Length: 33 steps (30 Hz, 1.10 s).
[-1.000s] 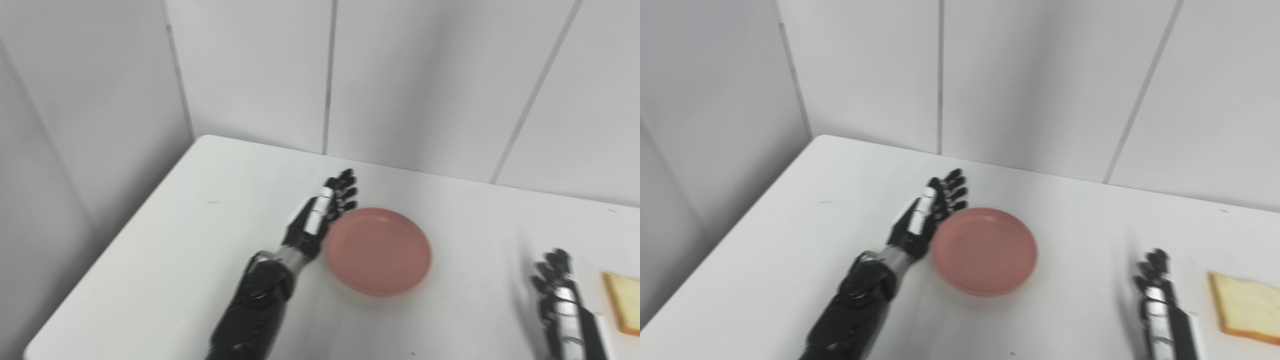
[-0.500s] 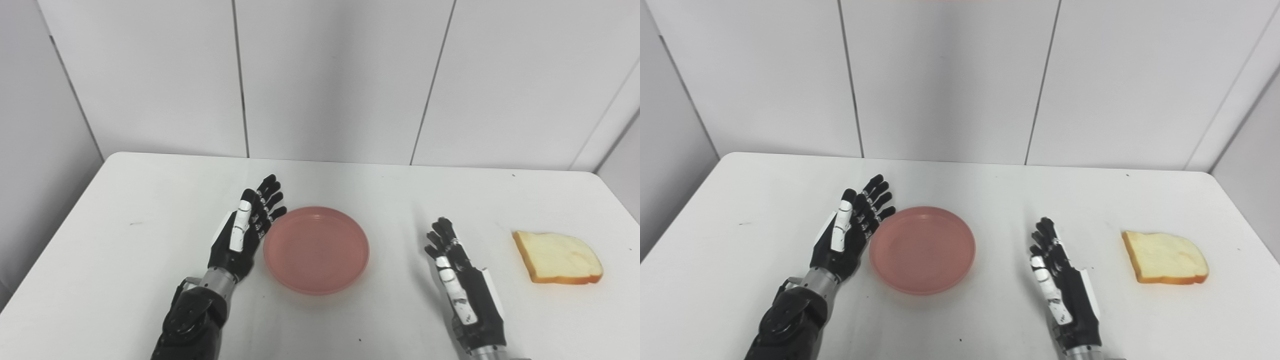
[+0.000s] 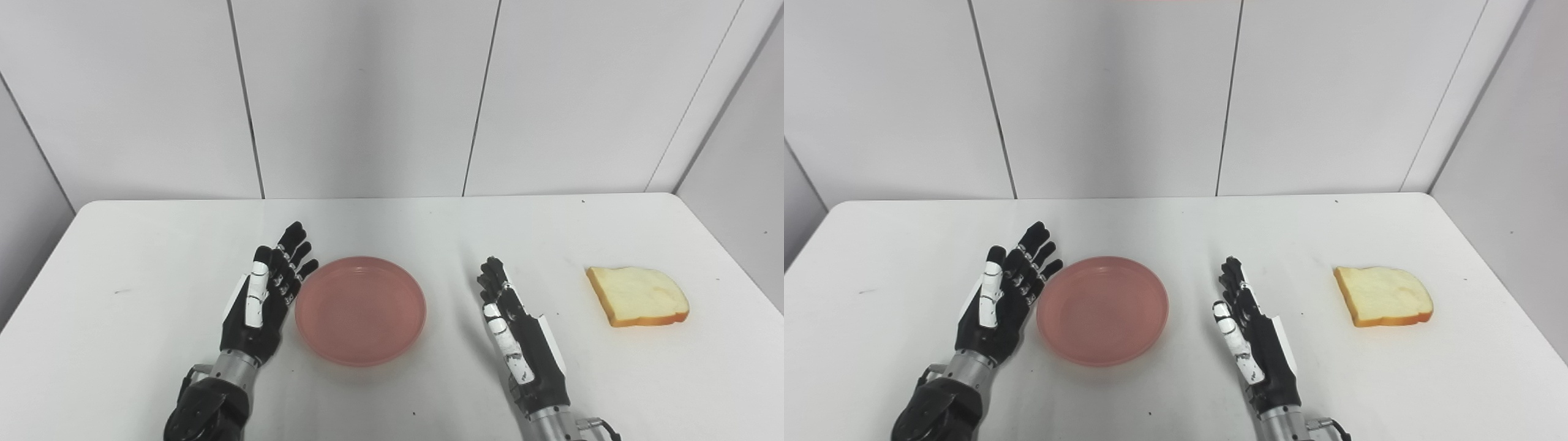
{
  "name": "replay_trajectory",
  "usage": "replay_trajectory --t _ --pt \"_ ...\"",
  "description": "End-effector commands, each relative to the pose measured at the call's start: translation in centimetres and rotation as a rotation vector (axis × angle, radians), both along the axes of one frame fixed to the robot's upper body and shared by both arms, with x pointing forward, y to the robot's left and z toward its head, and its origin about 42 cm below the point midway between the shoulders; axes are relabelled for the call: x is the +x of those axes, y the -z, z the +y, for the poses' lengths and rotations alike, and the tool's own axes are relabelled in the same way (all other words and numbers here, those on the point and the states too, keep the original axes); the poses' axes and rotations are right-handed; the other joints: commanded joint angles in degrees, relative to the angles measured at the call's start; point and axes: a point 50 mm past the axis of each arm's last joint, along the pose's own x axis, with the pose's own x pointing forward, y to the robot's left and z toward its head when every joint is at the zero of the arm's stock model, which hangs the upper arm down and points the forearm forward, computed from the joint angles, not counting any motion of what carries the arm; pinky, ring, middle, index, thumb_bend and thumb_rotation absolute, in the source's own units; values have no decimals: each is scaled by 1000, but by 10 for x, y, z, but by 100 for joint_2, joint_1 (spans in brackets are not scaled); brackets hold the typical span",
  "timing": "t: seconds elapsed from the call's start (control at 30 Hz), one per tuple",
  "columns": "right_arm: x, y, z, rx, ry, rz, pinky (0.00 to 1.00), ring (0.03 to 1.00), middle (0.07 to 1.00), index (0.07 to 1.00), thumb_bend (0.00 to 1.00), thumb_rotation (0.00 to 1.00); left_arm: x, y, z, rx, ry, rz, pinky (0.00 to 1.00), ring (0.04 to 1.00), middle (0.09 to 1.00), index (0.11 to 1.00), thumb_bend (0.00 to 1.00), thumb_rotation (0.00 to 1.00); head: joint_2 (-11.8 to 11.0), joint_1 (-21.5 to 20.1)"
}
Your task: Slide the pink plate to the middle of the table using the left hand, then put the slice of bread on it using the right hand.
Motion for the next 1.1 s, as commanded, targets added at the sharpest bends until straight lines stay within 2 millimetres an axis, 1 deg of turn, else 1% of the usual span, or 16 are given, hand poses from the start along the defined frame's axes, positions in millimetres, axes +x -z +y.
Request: replay_trajectory --t 0.0,0.1,0.17,0.23,0.4,0.77,0.83,0.9,1.0,1.07 --pt "4 -16 3 16 4 -80 1000 969 973 974 583 808 -5 0 -6 -20 4 -5 922 983 988 924 742 1000 8 30" --pt "5 -17 2 18 9 -81 999 966 973 973 577 802 -7 3 -11 -22 7 8 926 967 970 910 750 989 10 51" --pt "5 -17 0 22 10 -80 999 966 972 973 576 796 -10 5 -14 -18 15 10 934 964 968 916 753 985 15 57" --pt "5 -17 -1 24 12 -79 995 964 970 971 574 790 -11 6 -16 -24 25 9 953 981 983 930 745 991 20 54" --pt "5 -16 -3 19 17 -77 986 958 963 964 587 790 -13 9 -22 -26 36 9 969 996 990 929 725 1000 23 66" --pt "6 -16 -4 22 10 -78 987 957 964 967 580 781 -13 10 -26 -41 38 1 993 1000 1000 936 745 994 6 89" --pt "6 -15 -4 20 12 -76 983 956 962 966 581 784 -13 8 -25 -49 30 -12 982 994 984 933 734 990 -2 86" --pt "6 -15 -4 21 11 -75 983 958 963 965 579 783 -13 1 -22 -58 22 -39 946 984 980 928 730 977 5 81" --pt "6 -15 -4 22 12 -75 984 959 963 966 579 781 -14 -8 -19 -66 8 -90 941 979 974 921 741 974 8 69" --pt "7 -14 -4 20 13 -73 980 957 963 968 586 787 -15 -17 -16 -83 2 -130 971 979 967 912 744 979 0 67"
